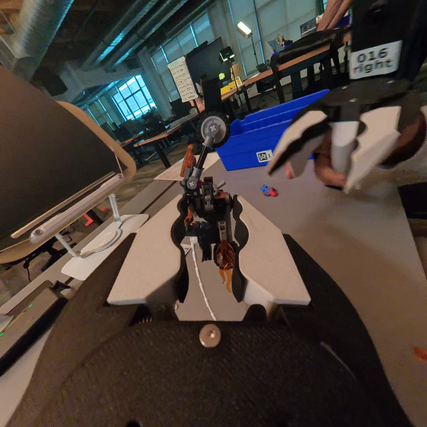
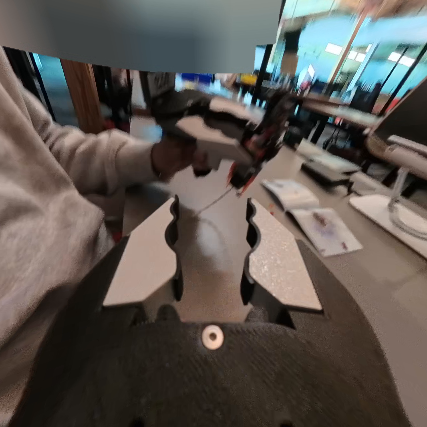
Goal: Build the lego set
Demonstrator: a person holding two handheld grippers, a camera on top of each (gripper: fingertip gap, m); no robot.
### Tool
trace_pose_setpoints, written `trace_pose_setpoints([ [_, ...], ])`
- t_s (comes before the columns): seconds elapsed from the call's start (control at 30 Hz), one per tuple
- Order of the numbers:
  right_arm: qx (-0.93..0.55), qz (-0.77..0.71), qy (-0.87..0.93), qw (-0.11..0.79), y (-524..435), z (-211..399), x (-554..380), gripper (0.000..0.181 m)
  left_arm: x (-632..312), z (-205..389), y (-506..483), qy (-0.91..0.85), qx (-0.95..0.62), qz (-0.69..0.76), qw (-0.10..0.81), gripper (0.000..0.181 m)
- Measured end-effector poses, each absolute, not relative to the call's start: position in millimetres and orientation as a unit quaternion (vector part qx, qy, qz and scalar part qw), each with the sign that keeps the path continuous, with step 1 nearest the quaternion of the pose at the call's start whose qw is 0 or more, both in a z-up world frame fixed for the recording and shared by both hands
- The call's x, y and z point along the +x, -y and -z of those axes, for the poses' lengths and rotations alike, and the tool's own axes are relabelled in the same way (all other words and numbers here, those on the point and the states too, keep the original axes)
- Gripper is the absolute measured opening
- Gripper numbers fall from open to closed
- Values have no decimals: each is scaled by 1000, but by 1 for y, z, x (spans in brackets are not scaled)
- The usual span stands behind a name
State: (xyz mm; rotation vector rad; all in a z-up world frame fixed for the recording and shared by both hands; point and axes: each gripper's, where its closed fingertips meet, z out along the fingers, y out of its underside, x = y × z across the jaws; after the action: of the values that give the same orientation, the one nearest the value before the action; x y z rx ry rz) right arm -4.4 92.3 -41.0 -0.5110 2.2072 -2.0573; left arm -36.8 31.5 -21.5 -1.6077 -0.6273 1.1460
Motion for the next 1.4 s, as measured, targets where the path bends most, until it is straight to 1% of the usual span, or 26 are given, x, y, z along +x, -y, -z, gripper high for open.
trace_pose_setpoints([
  [0.13,-228,583,-780,14,-97,86,43,35,-29,16,-17,253,-633,-515,520,36],
  [0.2,-255,540,-801,27,-99,109,71,31,-24,14,-14,249,-619,-535,519,36],
  [0.27,-270,503,-820,37,-99,129,91,31,-20,11,-13,244,-613,-546,516,37],
  [0.43,-277,456,-846,5,-95,159,99,18,-21,21,-11,252,-621,-538,512,36],
  [0.53,-293,433,-852,-17,-96,169,99,12,-24,24,-8,263,-619,-523,523,37],
  [0.67,-302,430,-850,-29,-93,168,100,16,-27,28,-6,274,-621,-511,527,36],
  [0.93,-297,409,-863,-8,-95,172,104,17,-29,32,-7,278,-626,-500,530,36],
  [1.03,-292,405,-866,-3,-96,172,105,15,-29,31,-7,279,-625,-497,534,36],
  [1.23,-290,405,-867,-2,-99,171,106,3,-29,30,-5,284,-619,-493,541,37],
  [1.4,-293,403,-867,-7,-103,171,105,4,-29,31,-5,286,-619,-491,542,36],
])
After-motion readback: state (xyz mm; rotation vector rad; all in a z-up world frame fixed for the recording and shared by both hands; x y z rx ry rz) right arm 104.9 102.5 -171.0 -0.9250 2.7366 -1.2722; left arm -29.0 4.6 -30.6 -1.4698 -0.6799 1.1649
